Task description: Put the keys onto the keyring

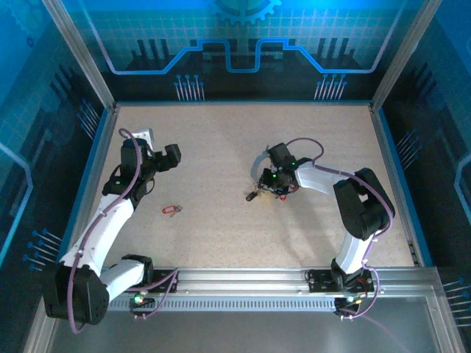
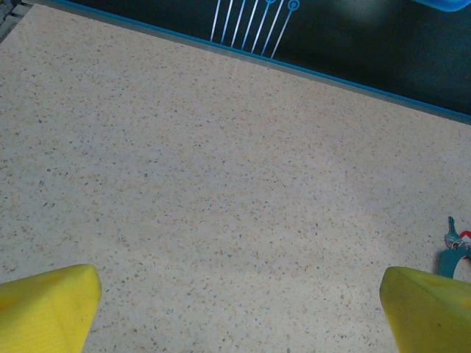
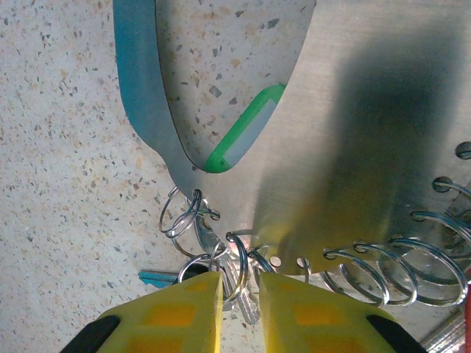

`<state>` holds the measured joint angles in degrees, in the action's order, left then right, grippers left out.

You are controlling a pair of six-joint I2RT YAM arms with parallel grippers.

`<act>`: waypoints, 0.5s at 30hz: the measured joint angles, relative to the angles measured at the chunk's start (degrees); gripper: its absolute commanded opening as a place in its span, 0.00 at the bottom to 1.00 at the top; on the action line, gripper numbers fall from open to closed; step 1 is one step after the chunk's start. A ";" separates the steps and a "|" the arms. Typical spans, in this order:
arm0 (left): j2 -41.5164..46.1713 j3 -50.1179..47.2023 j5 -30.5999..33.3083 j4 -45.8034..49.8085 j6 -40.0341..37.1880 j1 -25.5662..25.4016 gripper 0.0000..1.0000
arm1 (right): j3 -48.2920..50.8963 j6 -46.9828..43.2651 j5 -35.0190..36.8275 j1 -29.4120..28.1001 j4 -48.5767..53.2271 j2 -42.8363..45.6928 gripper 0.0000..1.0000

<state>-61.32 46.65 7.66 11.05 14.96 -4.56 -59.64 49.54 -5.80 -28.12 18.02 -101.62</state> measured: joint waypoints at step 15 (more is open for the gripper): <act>0.76 0.00 0.00 0.00 0.00 0.00 0.99 | 0.00 1.33 -0.68 0.00 -1.22 -0.02 0.23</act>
<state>-60.55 46.65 7.66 11.05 14.96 -4.56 -59.64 50.87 -6.48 -28.12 16.80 -101.65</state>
